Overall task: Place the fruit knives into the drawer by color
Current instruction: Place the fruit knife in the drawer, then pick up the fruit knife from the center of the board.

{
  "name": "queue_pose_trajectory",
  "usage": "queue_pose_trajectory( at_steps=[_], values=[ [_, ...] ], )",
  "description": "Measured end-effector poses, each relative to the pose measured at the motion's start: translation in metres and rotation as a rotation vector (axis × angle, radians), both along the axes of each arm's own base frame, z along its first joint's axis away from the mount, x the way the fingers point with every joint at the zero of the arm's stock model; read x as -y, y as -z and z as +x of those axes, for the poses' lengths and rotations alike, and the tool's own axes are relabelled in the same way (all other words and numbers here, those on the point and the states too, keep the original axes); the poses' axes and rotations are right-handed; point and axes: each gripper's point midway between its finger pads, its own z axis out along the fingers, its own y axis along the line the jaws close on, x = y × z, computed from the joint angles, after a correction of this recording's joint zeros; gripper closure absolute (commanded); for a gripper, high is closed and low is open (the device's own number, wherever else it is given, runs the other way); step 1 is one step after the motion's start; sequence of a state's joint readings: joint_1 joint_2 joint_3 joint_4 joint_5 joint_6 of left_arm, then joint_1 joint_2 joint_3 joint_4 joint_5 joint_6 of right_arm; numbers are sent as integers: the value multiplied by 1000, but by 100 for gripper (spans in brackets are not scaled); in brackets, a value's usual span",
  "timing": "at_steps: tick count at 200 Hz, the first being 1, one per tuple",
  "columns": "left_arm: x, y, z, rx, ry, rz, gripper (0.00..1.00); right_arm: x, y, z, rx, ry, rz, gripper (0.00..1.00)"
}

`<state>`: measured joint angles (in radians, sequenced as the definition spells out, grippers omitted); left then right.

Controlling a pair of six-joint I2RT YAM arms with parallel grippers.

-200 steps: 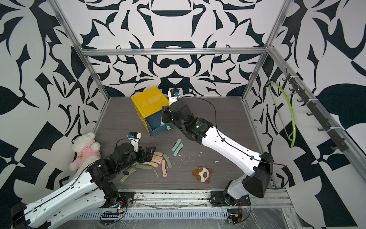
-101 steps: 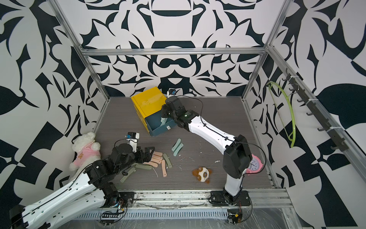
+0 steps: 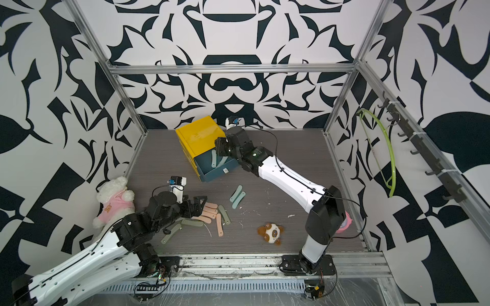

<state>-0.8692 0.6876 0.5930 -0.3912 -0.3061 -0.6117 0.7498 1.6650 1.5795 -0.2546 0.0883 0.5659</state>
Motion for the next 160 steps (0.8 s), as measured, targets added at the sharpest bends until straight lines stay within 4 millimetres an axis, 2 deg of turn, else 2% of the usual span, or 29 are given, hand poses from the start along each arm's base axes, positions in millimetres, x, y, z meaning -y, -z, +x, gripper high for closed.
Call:
queue_pose_trajectory(
  at_steps=[37,65,86,130,160],
  values=[
    [4,3,-2,-11,26,12,1,20,-13,-32,-10,-33,25,50],
    [11,3,-2,-28,61,22,1,43,-9,-60,-31,-45,18,50],
    [18,3,-3,-44,89,30,1,61,9,-80,-72,-45,-10,50],
    [32,18,-8,-98,161,74,0,101,66,-119,-193,-5,-87,50],
    [59,33,-20,-131,260,157,1,130,91,-140,-235,52,-111,50]
  ],
)
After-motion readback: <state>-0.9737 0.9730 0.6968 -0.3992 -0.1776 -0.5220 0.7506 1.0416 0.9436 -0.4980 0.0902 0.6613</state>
